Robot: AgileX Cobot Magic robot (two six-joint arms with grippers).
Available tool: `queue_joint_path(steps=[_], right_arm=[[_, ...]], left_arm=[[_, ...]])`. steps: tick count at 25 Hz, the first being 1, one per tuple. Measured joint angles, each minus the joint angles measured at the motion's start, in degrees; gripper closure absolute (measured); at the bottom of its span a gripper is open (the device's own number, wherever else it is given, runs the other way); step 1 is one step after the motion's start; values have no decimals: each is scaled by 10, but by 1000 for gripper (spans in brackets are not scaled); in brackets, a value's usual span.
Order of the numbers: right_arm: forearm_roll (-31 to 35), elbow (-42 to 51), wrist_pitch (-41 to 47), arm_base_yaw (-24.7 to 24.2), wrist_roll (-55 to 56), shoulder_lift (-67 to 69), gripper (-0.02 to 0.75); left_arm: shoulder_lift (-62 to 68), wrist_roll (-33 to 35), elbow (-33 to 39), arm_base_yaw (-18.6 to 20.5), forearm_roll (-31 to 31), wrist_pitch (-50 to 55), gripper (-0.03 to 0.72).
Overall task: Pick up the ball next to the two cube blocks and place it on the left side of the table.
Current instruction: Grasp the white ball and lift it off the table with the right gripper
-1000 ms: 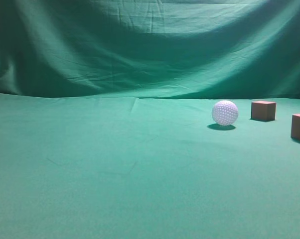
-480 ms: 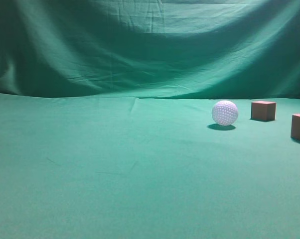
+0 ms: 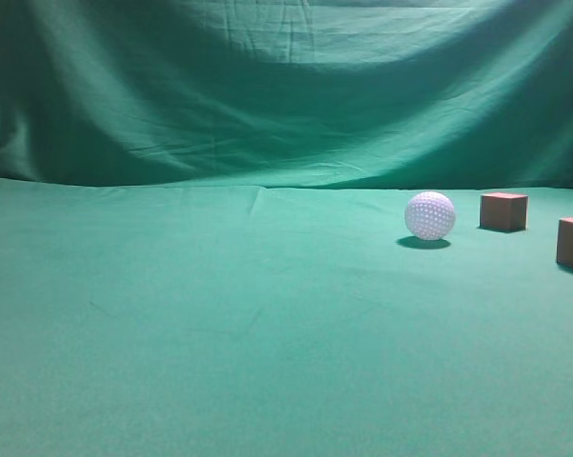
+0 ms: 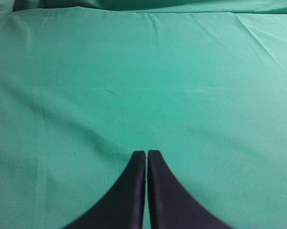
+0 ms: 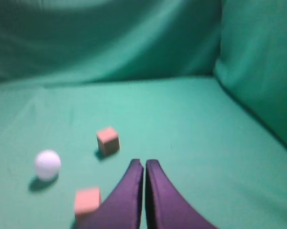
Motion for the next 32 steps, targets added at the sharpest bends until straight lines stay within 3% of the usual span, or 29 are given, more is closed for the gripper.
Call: queue_joint_path(steps=[3, 4, 9, 14, 18, 23, 26, 32], right_arm=[[3, 0, -155, 0, 5, 0, 738], [4, -11, -162, 0, 6, 0, 738], [5, -154, -4, 0, 6, 73, 738], [24, -296, 195, 0, 7, 246, 738], [45, -374, 306, 0, 7, 388, 738], [96, -424, 315, 6, -24, 531, 738], [122, -471, 344, 55, -110, 607, 738], [123, -555, 351, 150, -139, 755, 738]], left_arm=[[0, 0, 0, 0, 0, 0, 688], [0, 0, 0, 0, 0, 0, 688], [0, 0, 0, 0, 0, 0, 688], [0, 0, 0, 0, 0, 0, 688], [0, 0, 0, 0, 0, 0, 688], [0, 0, 0, 0, 0, 0, 688], [0, 0, 0, 0, 0, 0, 688], [0, 0, 0, 0, 0, 0, 688]])
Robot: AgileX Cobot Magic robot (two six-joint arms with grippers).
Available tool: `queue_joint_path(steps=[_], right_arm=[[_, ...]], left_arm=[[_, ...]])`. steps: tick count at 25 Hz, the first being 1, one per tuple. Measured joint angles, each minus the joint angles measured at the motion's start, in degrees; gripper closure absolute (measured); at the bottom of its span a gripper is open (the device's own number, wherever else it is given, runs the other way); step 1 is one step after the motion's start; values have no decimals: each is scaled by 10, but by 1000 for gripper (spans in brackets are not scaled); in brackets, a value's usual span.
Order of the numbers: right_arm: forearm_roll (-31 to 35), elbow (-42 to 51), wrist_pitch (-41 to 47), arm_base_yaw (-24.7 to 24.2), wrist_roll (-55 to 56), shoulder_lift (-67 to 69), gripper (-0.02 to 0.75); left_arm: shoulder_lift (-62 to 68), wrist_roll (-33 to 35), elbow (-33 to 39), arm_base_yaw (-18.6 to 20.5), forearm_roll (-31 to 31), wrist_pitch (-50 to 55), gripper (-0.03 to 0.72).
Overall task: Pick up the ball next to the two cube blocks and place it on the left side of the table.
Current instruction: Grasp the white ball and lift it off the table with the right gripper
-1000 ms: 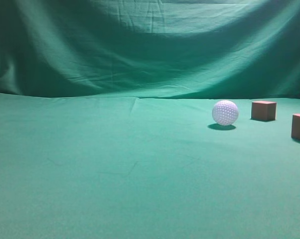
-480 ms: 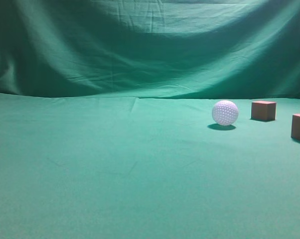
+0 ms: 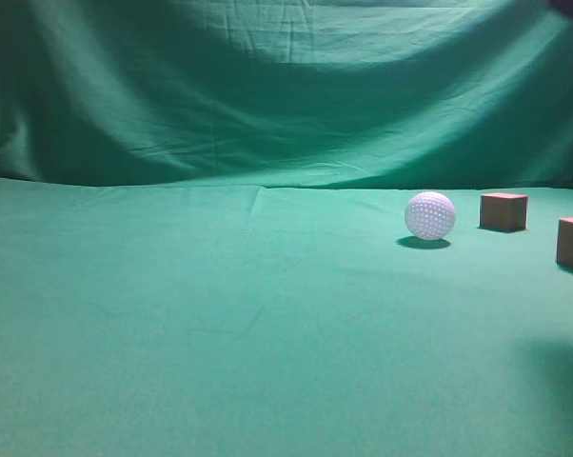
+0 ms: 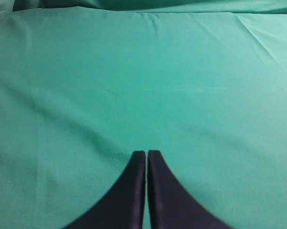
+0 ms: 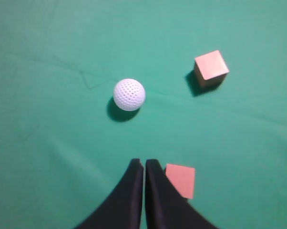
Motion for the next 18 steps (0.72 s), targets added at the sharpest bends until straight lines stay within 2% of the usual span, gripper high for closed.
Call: queue_joint_path(steps=[6, 9, 13, 16, 18], right_arm=[[-7, -78, -10, 44, -2, 140, 738], [-10, -113, -14, 49, -12, 205, 738], [-11, -148, -17, 50, -22, 268, 523], [-11, -161, -24, 50, -25, 302, 258], [-11, -164, -35, 50, -25, 317, 130]], left_arm=[[0, 0, 0, 0, 0, 0, 688], [0, 0, 0, 0, 0, 0, 688], [0, 0, 0, 0, 0, 0, 688], [0, 0, 0, 0, 0, 0, 688], [0, 0, 0, 0, 0, 0, 688]])
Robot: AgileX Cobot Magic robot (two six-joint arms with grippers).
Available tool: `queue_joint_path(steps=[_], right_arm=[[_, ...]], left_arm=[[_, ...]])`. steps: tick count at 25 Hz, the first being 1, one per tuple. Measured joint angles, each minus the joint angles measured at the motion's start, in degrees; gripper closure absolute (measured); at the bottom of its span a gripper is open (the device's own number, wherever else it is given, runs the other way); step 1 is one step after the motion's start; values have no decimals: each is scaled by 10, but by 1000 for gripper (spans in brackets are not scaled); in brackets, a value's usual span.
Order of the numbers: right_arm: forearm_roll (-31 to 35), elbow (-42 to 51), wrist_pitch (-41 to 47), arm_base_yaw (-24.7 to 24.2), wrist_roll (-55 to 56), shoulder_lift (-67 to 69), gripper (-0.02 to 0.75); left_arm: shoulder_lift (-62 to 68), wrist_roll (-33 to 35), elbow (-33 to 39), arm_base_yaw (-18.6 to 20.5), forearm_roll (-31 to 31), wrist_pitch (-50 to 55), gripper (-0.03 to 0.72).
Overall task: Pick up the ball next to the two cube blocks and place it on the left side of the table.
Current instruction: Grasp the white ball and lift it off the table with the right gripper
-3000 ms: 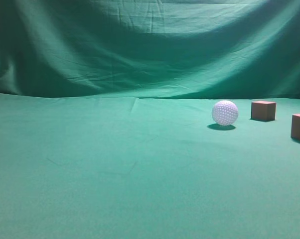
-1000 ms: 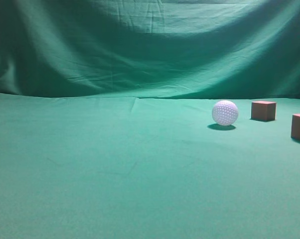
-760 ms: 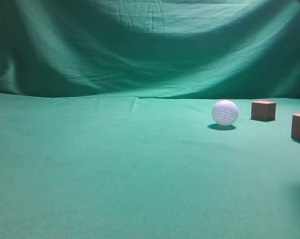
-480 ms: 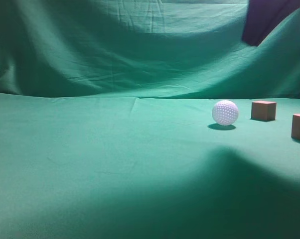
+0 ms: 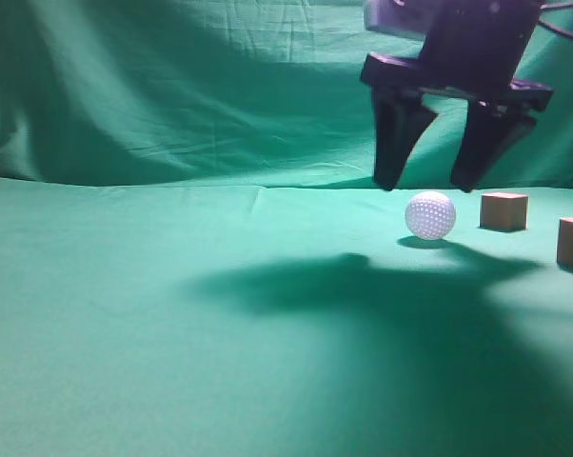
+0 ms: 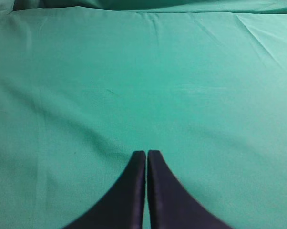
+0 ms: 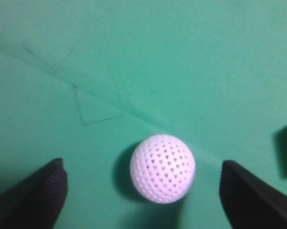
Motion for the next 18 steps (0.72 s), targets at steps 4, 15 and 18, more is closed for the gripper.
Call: queue_joint_path(steps=[4, 15, 18], right_arm=[[0, -5, -24, 0, -1, 27, 94], [0, -10, -51, 0, -22, 59, 440], [7, -43, -30, 1, -23, 53, 430]], left_arm=[[0, 0, 0, 0, 0, 0, 688], [0, 0, 0, 0, 0, 0, 688], [0, 0, 0, 0, 0, 0, 688]])
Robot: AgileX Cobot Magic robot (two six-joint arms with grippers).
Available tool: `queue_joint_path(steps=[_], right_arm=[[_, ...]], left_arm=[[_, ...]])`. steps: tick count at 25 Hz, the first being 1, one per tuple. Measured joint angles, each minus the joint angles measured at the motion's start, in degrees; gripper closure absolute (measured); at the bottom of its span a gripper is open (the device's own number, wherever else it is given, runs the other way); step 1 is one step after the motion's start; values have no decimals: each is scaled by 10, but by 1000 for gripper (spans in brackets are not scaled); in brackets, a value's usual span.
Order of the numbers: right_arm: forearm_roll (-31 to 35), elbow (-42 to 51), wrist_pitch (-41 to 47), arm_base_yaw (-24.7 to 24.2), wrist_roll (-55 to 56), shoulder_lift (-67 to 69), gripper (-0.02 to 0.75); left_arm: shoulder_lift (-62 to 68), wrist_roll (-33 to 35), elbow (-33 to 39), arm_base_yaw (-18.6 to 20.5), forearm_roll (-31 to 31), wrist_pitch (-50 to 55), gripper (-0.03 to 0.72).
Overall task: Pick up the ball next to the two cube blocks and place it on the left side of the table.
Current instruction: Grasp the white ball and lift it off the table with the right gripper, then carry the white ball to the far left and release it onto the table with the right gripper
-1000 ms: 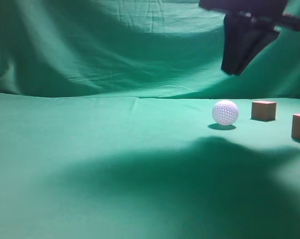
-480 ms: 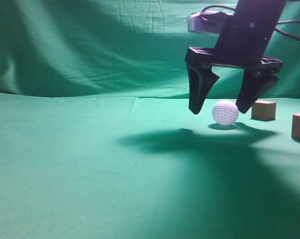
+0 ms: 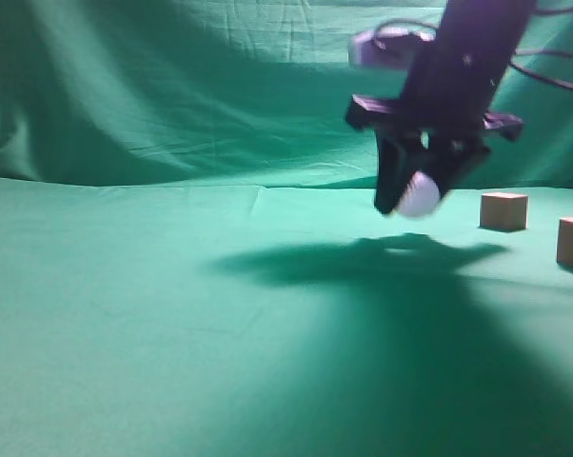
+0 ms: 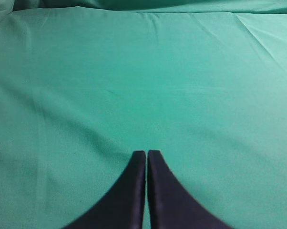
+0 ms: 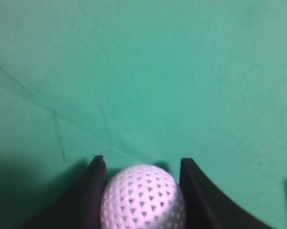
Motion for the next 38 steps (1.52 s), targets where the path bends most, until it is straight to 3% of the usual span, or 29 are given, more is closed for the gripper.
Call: queue_joint_path(steps=[5, 10, 14, 18, 28, 34, 38], right_arm=[[92, -104, 8, 30, -38, -14, 430], [183, -232, -29, 128, -139, 47, 430], [197, -359, -64, 203, -172, 157, 430], [198, -462, -98, 249, -178, 271, 430], [204, -513, -184, 267, -198, 384, 430], [200, -516, -167, 264, -202, 373, 101], [172, -526, -64, 246, -202, 300, 96]], left_arm=[[0, 0, 0, 0, 0, 0, 688], [0, 0, 0, 0, 0, 0, 688], [0, 0, 0, 0, 0, 0, 688], [0, 0, 0, 0, 0, 0, 688], [0, 0, 0, 0, 0, 0, 688], [0, 0, 0, 0, 0, 0, 688], [0, 0, 0, 0, 0, 0, 688]])
